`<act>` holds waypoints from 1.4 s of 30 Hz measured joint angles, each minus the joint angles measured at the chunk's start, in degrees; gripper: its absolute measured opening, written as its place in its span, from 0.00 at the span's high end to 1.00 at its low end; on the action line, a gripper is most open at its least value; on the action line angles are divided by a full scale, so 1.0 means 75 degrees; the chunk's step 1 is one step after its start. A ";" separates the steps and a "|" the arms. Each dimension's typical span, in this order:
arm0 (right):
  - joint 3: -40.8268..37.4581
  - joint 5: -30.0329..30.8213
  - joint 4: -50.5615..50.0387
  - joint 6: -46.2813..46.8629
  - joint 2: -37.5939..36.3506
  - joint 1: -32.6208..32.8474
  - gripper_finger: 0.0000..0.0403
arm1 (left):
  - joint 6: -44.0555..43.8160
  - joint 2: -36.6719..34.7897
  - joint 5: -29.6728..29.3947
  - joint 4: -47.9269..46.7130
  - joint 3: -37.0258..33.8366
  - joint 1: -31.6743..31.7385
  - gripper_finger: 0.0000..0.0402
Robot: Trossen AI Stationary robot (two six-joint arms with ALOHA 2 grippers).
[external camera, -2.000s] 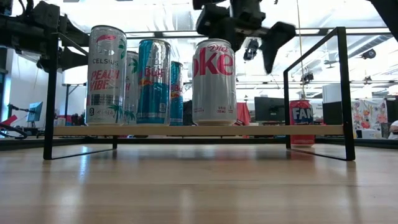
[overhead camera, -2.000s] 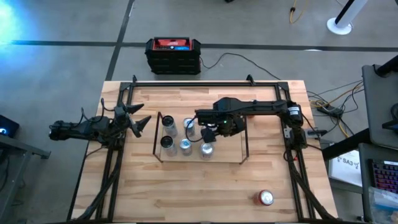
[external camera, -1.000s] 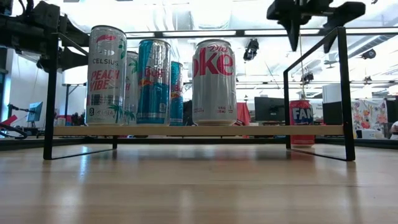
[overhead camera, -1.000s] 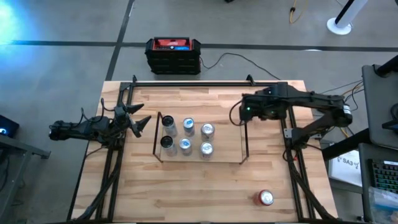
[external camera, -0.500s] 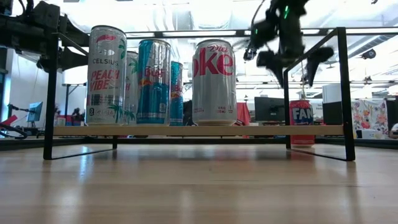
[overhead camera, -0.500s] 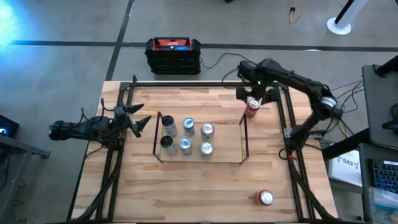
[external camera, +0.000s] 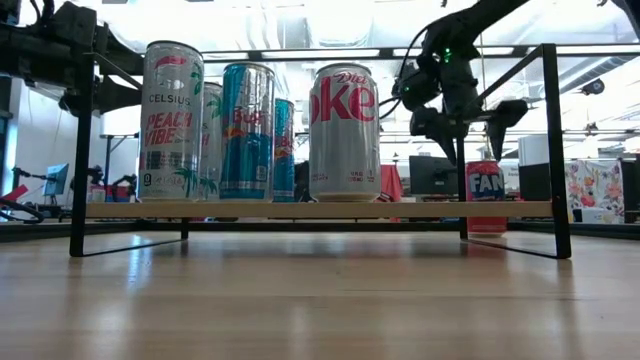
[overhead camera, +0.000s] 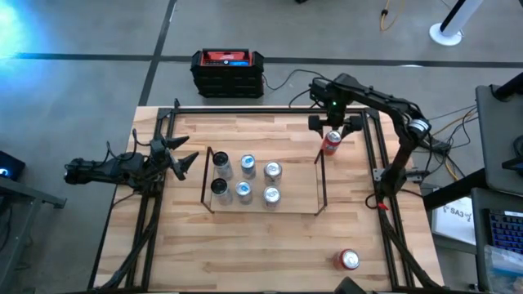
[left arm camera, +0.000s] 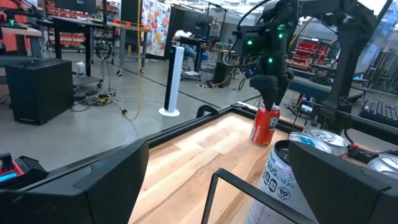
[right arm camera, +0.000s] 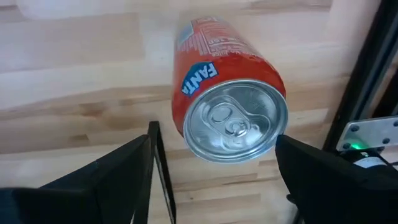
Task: Place canned beverage on shelf
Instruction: Put the top red soda can on the shelf
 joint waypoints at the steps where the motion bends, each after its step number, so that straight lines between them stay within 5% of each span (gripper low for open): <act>1: -0.0007 0.0001 0.0061 0.0035 -0.0062 0.0000 0.18 | 0.0000 0.0000 0.0000 0.0001 0.0000 0.0001 0.08; 14: -0.0840 0.0090 0.0435 0.0436 -0.0592 -0.0052 0.18 | 0.0000 0.0000 0.0000 0.0000 0.0000 0.0001 0.08; 42: -0.0658 0.0087 0.0382 0.0194 -0.0615 -0.0047 0.18 | 0.0000 0.0000 0.0000 0.0002 0.0000 0.0001 0.08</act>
